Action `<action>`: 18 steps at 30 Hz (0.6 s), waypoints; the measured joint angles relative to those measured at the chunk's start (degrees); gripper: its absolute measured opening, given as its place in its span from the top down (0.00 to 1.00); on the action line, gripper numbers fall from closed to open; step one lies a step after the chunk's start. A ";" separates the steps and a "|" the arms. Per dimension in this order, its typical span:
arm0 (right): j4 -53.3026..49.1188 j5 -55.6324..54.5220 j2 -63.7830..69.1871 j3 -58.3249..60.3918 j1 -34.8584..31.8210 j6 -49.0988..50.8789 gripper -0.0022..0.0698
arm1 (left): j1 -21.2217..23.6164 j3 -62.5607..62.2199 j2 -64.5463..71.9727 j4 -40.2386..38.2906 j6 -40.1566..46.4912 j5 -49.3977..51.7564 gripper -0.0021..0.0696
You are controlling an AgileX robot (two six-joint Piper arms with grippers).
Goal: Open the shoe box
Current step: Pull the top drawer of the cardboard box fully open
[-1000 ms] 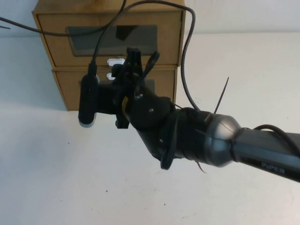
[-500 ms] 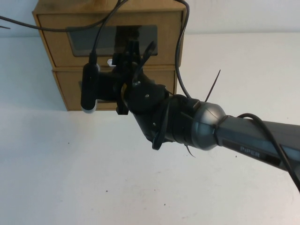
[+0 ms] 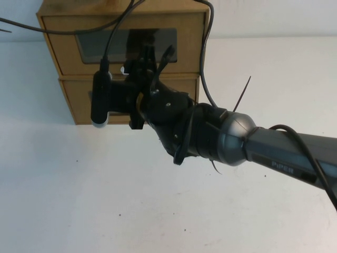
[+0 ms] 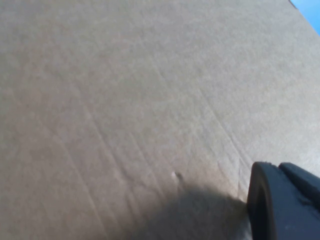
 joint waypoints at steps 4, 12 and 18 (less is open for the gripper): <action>-0.10 -1.85 0.00 0.00 -0.44 0.00 0.55 | 0.00 0.00 0.00 0.00 -0.14 0.00 0.98; -0.22 -4.43 1.31 -0.12 -2.40 -0.25 0.60 | 0.00 -0.04 0.00 0.00 -0.18 0.04 0.98; -0.32 -4.54 2.87 -1.86 -3.14 -0.47 0.60 | 0.00 -0.13 0.00 0.00 -0.28 0.04 0.98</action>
